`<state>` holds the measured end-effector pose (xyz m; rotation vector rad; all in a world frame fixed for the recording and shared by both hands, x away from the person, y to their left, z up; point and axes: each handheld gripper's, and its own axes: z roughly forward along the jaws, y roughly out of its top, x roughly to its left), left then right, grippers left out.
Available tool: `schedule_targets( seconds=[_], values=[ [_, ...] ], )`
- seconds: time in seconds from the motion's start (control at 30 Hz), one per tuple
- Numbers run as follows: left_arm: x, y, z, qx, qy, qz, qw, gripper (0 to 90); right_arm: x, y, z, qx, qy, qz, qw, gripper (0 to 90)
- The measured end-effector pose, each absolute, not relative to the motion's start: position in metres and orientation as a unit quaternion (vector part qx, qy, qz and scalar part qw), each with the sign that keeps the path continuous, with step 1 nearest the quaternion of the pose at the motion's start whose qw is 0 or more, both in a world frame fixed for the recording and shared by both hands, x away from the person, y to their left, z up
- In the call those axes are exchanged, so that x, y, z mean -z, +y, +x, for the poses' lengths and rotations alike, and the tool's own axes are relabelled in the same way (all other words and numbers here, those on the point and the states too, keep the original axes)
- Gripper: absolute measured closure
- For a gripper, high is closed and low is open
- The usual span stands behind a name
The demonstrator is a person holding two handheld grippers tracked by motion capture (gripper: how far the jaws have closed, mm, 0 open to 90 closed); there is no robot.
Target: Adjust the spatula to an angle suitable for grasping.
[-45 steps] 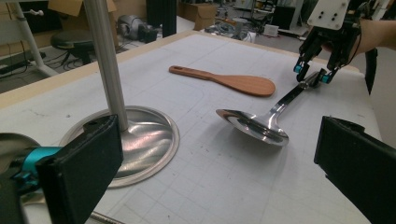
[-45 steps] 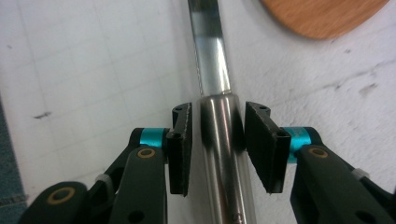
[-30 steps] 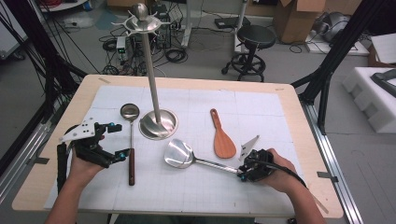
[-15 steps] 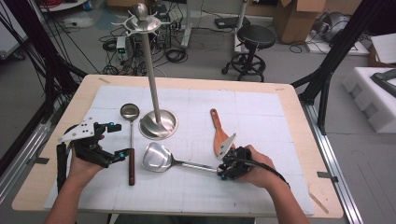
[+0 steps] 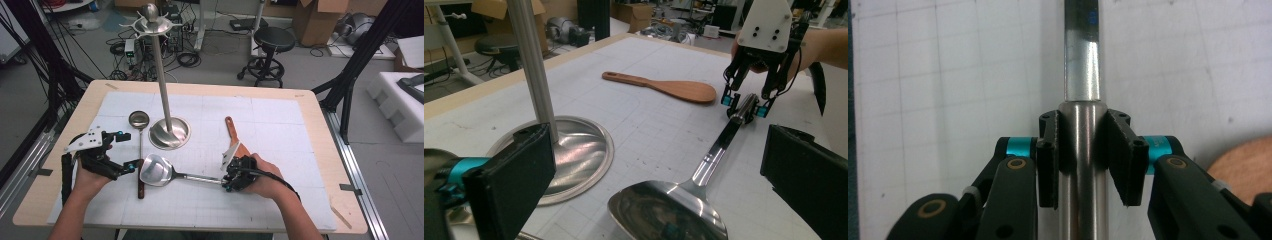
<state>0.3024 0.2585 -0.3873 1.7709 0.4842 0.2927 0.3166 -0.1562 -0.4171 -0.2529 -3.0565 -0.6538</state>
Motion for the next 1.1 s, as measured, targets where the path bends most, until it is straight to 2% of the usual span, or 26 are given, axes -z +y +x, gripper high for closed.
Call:
schedule_targets(
  seconds=[0.4, 0.47, 0.5, 0.53, 0.6, 0.77, 0.87, 0.9, 1.1],
  values=[
    [0.387, 0.258, 0.302, -0.125, 0.208, 0.763, 0.599, 1.7, 0.418, -0.142, 0.318, 0.213, -0.975, -0.069, 0.002, 67.2],
    [0.387, 0.259, 0.302, -0.126, 0.208, 0.762, 0.600, 1.7, 0.417, -0.144, 0.317, 0.221, -0.973, -0.068, 0.004, 61.7],
    [0.386, 0.259, 0.302, -0.127, 0.207, 0.762, 0.600, 1.7, 0.413, -0.146, 0.315, 0.233, -0.970, -0.070, 0.005, 55.4],
    [0.386, 0.260, 0.302, -0.126, 0.207, 0.762, 0.601, 1.7, 0.413, -0.146, 0.315, 0.233, -0.970, -0.070, 0.005, 55.4],
    [0.386, 0.260, 0.301, -0.127, 0.208, 0.761, 0.601, 1.7, 0.407, -0.150, 0.313, 0.242, -0.967, -0.077, -0.006, 49.9],
    [0.385, 0.260, 0.300, -0.128, 0.206, 0.760, 0.603, 1.7, 0.390, -0.171, 0.307, 0.291, -0.951, -0.108, -0.006, 49.8],
    [0.384, 0.260, 0.299, -0.129, 0.206, 0.759, 0.604, 1.7, 0.382, -0.186, 0.301, 0.315, -0.941, -0.121, -0.034, 42.2],
    [0.384, 0.261, 0.299, -0.129, 0.205, 0.760, 0.603, 1.7, 0.379, -0.197, 0.296, 0.332, -0.933, -0.129, -0.057, 35.9],
    [0.384, 0.262, 0.299, -0.128, 0.205, 0.759, 0.605, 1.7, 0.373, -0.222, 0.282, 0.366, -0.913, -0.155, -0.088, 28.7]
  ],
)
